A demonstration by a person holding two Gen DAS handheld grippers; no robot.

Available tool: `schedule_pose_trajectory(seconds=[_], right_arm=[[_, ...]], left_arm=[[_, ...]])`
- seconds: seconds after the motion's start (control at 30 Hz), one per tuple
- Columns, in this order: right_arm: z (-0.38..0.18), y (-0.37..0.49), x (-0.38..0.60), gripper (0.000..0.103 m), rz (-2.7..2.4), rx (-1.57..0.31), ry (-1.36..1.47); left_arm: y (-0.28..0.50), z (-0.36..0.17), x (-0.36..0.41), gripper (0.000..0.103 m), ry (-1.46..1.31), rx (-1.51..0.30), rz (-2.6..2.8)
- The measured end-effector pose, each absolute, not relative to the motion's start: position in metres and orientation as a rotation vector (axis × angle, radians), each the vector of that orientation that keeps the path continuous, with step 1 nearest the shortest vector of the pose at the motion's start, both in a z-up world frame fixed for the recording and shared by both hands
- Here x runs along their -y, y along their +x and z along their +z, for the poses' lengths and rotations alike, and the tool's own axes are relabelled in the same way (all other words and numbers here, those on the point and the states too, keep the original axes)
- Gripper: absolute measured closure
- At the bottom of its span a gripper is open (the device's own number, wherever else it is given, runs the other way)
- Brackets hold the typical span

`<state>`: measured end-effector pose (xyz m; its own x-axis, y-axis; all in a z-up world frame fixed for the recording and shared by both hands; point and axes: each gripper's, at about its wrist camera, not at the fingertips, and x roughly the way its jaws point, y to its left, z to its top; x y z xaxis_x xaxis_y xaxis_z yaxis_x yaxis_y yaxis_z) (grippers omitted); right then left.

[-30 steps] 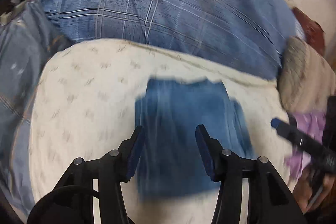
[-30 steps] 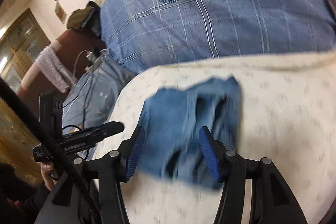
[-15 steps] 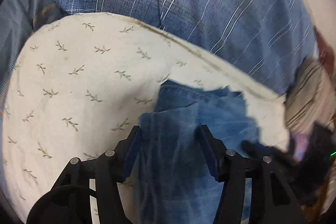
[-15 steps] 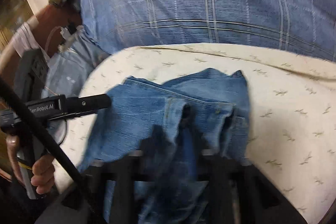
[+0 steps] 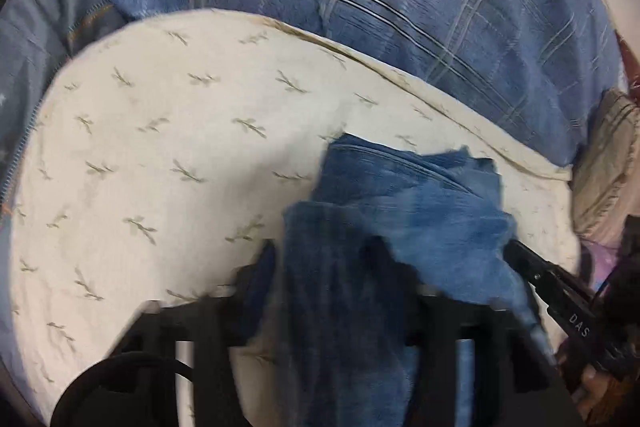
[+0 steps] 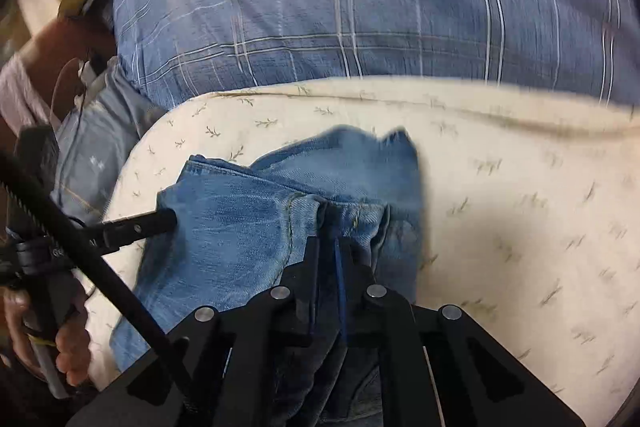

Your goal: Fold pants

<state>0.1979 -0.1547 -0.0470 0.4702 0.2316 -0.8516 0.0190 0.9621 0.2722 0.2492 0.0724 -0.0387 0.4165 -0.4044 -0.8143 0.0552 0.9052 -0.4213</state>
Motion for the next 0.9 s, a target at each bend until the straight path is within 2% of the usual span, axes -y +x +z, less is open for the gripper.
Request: schedule_pose_trajectory(seconds=[0.1,0.13,0.17,0.3,0.33,0.47,0.5,0.53,0.57,0.67,0.77,0.9], right_arm=[[-0.022,0.191,0.167,0.075,0.182,-1.031,0.365],[-0.014,0.187,0.171,0.056,0.199,-1.016,0.399],[-0.006,0.183,0.174,0.046,0.217,-0.994,0.436],[0.006,0.158,0.169,0.046,0.305,-0.98,0.534],[0.004,0.153,0.165,0.049,0.313,-0.987,0.543],[-0.01,0.142,0.137,0.073,0.319,-1.053,0.417],[-0.013,0.142,0.13,0.079,0.301,-1.074,0.362],[-0.017,0.142,0.125,0.09,0.286,-1.095,0.32],[-0.021,0.142,0.122,0.097,0.271,-1.119,0.288],[-0.011,0.138,0.123,0.101,0.26,-1.123,0.261],[0.002,0.132,0.124,0.101,0.237,-1.099,0.205],[-0.027,0.138,0.117,0.101,0.233,-1.182,0.186]], left_arm=[[0.248,-0.031,-0.071,0.066,-0.343,-1.092,-0.304],[0.248,-0.031,-0.071,0.066,-0.338,-1.099,-0.302],[0.248,-0.031,-0.071,0.062,-0.34,-1.107,-0.298],[0.246,-0.027,-0.076,0.057,-0.353,-1.099,-0.306],[0.245,-0.027,-0.077,0.057,-0.355,-1.099,-0.307],[0.245,-0.031,-0.076,0.061,-0.373,-1.098,-0.309],[0.245,-0.033,-0.074,0.069,-0.369,-1.097,-0.307],[0.245,-0.033,-0.074,0.075,-0.366,-1.094,-0.309],[0.245,-0.034,-0.073,0.081,-0.359,-1.094,-0.307],[0.242,-0.026,-0.08,0.092,-0.418,-1.069,-0.334],[0.246,-0.031,-0.085,0.093,-0.442,-1.063,-0.348],[0.249,-0.042,-0.088,0.09,-0.45,-1.106,-0.316]])
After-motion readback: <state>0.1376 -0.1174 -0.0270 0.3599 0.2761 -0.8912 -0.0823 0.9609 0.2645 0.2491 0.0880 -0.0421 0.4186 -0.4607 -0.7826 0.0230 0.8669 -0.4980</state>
